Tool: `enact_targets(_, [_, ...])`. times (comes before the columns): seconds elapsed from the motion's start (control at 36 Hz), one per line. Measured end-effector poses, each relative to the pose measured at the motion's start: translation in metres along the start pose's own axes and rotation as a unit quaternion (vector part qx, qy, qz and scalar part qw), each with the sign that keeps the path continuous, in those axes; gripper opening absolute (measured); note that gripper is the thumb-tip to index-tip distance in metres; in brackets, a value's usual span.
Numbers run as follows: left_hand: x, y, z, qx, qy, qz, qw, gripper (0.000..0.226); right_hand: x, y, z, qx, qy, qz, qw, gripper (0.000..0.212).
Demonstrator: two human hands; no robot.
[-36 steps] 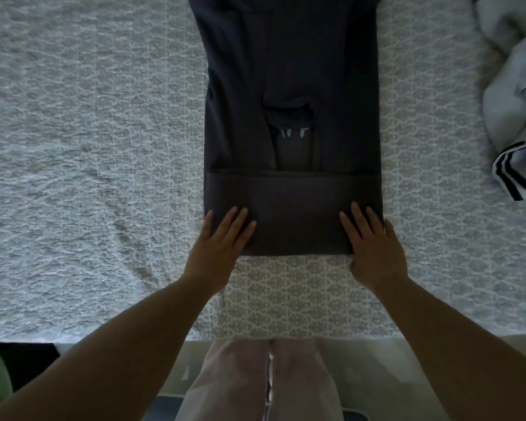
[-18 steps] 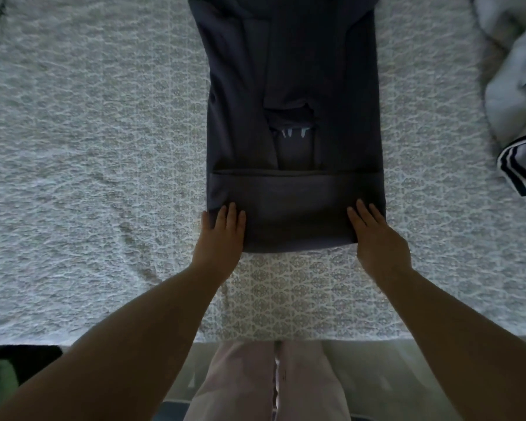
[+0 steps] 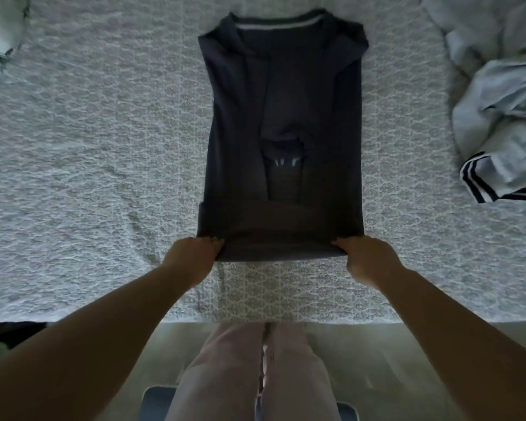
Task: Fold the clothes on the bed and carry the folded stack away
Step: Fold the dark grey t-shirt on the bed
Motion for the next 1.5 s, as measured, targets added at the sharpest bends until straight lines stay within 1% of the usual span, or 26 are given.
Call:
enact_targets(0.11, [0.014,0.028,-0.019,0.021,-0.116,-0.053,0.992,0.039,0.017,0.007,-0.024,0.029,-0.144,-0.007,0.989,0.037])
enact_targets(0.19, [0.022,0.042,-0.029,0.021,-0.220,-0.098,0.970,0.032,0.028,0.011,-0.031,0.062,-0.246,-0.014,0.967,0.036])
enact_targets(0.25, [0.022,0.041,-0.024,0.050,-0.253,-0.115,0.959,0.030,0.028,0.012,-0.026,0.089,-0.279,-0.001,0.956,0.032])
enact_targets(0.28, [0.018,0.035,-0.018,0.075,-0.251,-0.110,0.959,0.031,0.021,0.014,-0.019,0.075,-0.270,-0.001,0.960,0.030])
enact_targets(0.31, [0.013,0.025,-0.008,0.102,-0.234,-0.099,0.962,0.034,0.011,0.017,-0.008,0.027,-0.248,-0.013,0.968,0.027])
enact_targets(0.36, [-0.005,-0.004,0.018,0.171,-0.139,-0.063,0.973,0.036,-0.014,0.031,0.020,-0.176,-0.163,-0.066,0.968,0.016])
enact_targets(0.39, [-0.014,-0.023,0.033,0.219,-0.063,-0.029,0.973,0.035,-0.025,0.042,0.034,-0.295,-0.104,-0.090,0.945,0.014])
enact_targets(0.42, [-0.019,-0.044,0.045,0.284,0.022,0.013,0.958,0.036,-0.034,0.053,0.045,-0.406,-0.050,-0.111,0.906,0.017])
enact_targets(0.44, [-0.022,-0.064,0.051,0.381,0.100,0.061,0.917,0.038,-0.042,0.063,0.049,-0.496,-0.014,-0.131,0.858,0.024])
enact_targets(0.47, [-0.025,-0.079,0.050,0.481,0.158,0.104,0.856,0.041,-0.049,0.070,0.048,-0.561,0.001,-0.151,0.814,0.032])
enact_targets(0.5, [-0.028,-0.087,0.044,0.557,0.184,0.136,0.798,0.046,-0.055,0.073,0.044,-0.598,0.004,-0.170,0.783,0.040])
enact_targets(0.53, [-0.032,-0.088,0.034,0.594,0.181,0.155,0.769,0.050,-0.062,0.074,0.037,-0.606,-0.002,-0.187,0.773,0.047])
enact_targets(0.56, [-0.037,-0.085,0.026,0.582,0.154,0.158,0.783,0.054,-0.068,0.073,0.028,-0.583,-0.010,-0.203,0.786,0.051])
enact_targets(0.61, [-0.046,-0.074,0.008,0.506,0.103,0.154,0.842,0.060,-0.074,0.069,0.013,-0.463,-0.017,-0.229,0.856,0.054])
enact_targets(0.64, [-0.048,-0.071,0.001,0.473,0.100,0.161,0.861,0.063,-0.075,0.067,0.006,-0.398,-0.012,-0.236,0.887,0.055])
enact_targets(0.69, [-0.050,-0.070,-0.010,0.459,0.128,0.194,0.857,0.062,-0.073,0.061,-0.004,-0.334,0.000,-0.249,0.909,0.054])
enact_targets(0.75, [-0.051,-0.068,-0.019,0.470,0.150,0.225,0.840,0.054,-0.073,0.058,-0.012,-0.323,-0.003,-0.262,0.909,0.050])
enact_targets(0.78, [-0.054,-0.065,-0.022,0.469,0.152,0.227,0.840,0.050,-0.073,0.057,-0.014,-0.324,-0.004,-0.272,0.906,0.046])
enact_targets(0.92, [-0.055,-0.058,-0.029,0.431,0.143,0.211,0.866,0.049,-0.068,0.067,-0.022,-0.314,0.009,-0.336,0.888,0.040])
enact_targets(1.0, [-0.057,-0.062,-0.028,0.395,0.112,0.209,0.888,0.050,-0.067,0.067,-0.027,-0.297,-0.039,-0.348,0.888,0.041])
enact_targets(1.06, [-0.061,-0.072,-0.014,0.384,0.137,0.219,0.886,0.056,-0.072,0.064,-0.016,-0.292,-0.050,-0.345,0.891,0.041])
enact_targets(1.14, [-0.073,-0.089,0.023,0.387,0.218,0.224,0.867,0.058,-0.081,0.061,0.023,-0.320,0.033,-0.341,0.884,0.041])
enact_targets(1.19, [-0.084,-0.096,0.051,0.371,0.259,0.208,0.867,0.055,-0.086,0.052,0.052,-0.330,0.102,-0.316,0.883,0.040])
enact_targets(1.28, [-0.106,-0.097,0.085,0.308,0.271,0.154,0.899,0.055,-0.095,0.029,0.085,-0.316,0.170,-0.262,0.896,0.047])
enact_targets(1.36, [-0.130,-0.100,0.109,0.253,0.279,0.113,0.920,0.054,-0.108,0.002,0.118,-0.265,0.248,-0.193,0.912,0.044])
enact_targets(1.5, [-0.164,-0.122,0.129,0.219,0.285,0.113,0.926,0.057,-0.147,-0.034,0.147,-0.259,0.257,-0.121,0.923,0.048])
Point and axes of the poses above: each hand's wrist, its own x-axis away from the middle knuckle, its own z-axis out of the back of the hand, y = z × x, the point moved 9 cm from there along -x, towards the middle knuckle, and after that the axes turned 14 degrees about -z, right-handed, at the moved point
